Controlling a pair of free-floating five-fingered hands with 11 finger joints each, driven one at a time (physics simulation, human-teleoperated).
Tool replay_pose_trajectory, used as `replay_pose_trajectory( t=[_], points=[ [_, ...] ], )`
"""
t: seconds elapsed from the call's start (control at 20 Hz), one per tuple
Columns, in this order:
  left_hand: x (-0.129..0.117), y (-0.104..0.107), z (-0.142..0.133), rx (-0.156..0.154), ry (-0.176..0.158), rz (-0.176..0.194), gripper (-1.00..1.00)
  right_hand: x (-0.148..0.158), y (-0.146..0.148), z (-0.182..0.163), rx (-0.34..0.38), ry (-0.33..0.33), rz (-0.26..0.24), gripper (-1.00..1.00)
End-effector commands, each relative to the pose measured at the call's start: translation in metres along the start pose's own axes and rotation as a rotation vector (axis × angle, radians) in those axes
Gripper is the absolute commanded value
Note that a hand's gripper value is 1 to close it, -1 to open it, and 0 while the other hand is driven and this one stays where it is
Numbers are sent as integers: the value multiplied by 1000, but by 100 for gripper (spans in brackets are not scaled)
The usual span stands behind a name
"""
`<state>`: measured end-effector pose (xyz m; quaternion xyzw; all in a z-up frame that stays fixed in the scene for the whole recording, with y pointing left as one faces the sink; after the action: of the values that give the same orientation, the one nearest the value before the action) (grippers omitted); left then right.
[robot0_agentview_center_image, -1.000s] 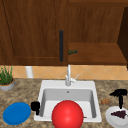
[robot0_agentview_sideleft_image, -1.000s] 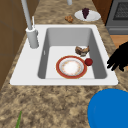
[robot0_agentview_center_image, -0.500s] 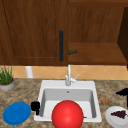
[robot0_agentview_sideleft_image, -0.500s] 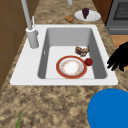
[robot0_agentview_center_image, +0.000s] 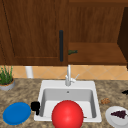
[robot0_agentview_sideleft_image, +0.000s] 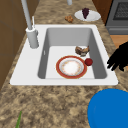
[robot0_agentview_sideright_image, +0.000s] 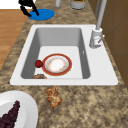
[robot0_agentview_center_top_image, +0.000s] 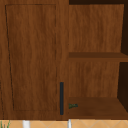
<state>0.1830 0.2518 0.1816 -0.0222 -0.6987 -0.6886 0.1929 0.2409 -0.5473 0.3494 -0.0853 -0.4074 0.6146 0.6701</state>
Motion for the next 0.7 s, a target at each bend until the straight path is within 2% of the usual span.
replay_pose_trajectory(
  t=[0.0,0.15,0.65],
  points=[
    [0,0,0,0,0,0,0,-12,-6,12,0,-59,-36,-100],
    [0,0,0,0,0,0,0,-16,-17,33,-6,-68,-56,-100],
    [0,0,0,0,0,0,0,-28,-45,102,1,-78,-60,-100]
  ],
)
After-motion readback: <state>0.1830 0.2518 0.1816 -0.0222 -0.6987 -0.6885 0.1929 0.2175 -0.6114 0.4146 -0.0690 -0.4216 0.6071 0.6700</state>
